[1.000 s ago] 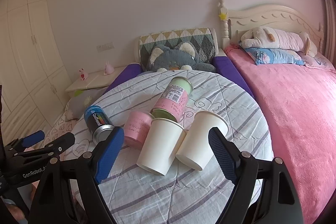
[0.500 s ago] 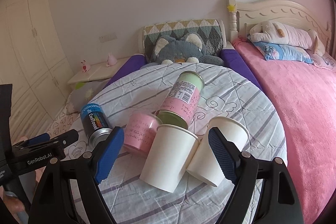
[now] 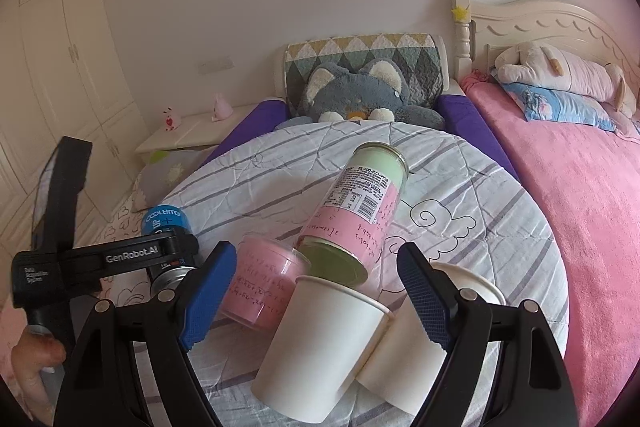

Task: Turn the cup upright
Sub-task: 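Close the left tool around the can's middle and lift it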

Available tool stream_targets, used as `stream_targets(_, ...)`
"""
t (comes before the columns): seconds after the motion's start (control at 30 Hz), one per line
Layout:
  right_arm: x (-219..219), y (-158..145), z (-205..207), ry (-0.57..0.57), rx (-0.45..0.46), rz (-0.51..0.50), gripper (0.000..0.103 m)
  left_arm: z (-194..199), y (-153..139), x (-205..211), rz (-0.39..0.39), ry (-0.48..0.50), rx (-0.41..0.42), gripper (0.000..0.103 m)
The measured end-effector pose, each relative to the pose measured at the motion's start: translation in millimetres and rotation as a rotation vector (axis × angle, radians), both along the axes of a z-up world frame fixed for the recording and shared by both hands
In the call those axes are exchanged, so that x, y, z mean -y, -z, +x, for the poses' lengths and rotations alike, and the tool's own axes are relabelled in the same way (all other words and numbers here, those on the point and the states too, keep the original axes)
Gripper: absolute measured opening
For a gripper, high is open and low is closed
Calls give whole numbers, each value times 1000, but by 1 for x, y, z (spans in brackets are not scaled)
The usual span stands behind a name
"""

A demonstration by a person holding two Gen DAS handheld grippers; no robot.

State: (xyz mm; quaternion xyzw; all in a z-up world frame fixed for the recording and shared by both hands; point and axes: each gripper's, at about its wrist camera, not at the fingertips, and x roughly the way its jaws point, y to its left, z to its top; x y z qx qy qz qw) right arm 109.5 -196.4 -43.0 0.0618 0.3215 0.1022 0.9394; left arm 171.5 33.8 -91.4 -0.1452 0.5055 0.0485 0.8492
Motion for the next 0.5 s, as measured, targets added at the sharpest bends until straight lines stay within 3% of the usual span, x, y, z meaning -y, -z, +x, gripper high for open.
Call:
stream_targets(0.13, 2, 6, 9, -8, -8, 10, 84, 12, 14, 1, -2, 1, -33, 101)
stream_targets(0.2, 5, 9, 13, -6, -18, 19, 84, 12, 16, 2, 0, 11, -30, 93)
stream_targets(0.5, 9, 16, 15, -3, -49, 47, 84, -1, 7, 2, -14, 90, -22, 82)
